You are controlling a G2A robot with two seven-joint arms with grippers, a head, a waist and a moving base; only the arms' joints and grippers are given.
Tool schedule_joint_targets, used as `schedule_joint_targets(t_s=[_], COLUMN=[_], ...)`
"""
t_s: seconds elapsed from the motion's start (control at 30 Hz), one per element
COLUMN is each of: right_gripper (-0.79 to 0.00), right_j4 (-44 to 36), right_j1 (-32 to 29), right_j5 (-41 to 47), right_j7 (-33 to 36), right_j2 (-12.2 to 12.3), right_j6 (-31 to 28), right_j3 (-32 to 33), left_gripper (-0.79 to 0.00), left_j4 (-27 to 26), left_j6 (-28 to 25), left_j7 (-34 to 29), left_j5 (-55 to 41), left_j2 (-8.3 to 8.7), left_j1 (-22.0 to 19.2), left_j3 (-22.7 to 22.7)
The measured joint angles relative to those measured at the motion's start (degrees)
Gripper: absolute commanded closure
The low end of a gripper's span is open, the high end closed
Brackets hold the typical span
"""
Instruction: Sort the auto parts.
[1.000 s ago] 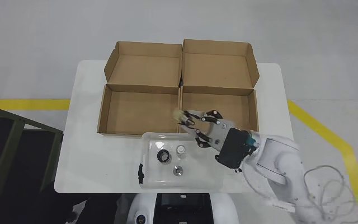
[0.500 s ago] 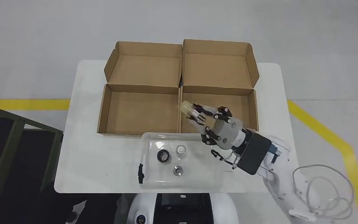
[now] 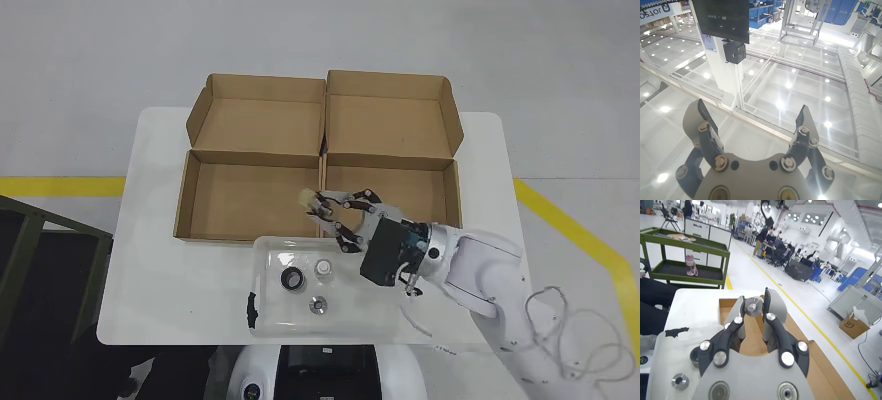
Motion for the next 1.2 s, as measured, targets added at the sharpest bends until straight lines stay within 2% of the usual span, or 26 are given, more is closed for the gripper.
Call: schedule_joint_targets(t_s=[0.2, 0.43, 0.8, 1.2], right_gripper=[0.000, 0.000, 0.000, 0.000], right_j4=[4.4, 9.7, 20.6, 31.2], right_j1=[2.7, 3.6, 10.8, 18.5], right_j5=[4.9, 8.5, 17.8, 22.4], right_j7=[10.9, 19.4, 32.9, 38.8], right_j2=[-0.4, -0.7, -1.8, -3.5], right_j6=[2.0, 4.6, 3.8, 4.3], right_j3=[-0.5, -1.4, -4.8, -9.8], left_gripper=[-0.785, -0.785, -0.785, -0.785], left_j4=[0.0, 0.0, 0.0, 0.0], left_j6=[0.0, 0.0, 0.0, 0.0], left_j7=[0.0, 0.0, 0.0, 0.0], left_j5=[0.0, 0.0, 0.0, 0.0], left_j2=[0.00, 0.00, 0.00, 0.00], left_j1=[0.0, 0.0, 0.0, 0.0], left_j3=[0.0, 0.0, 0.0, 0.0])
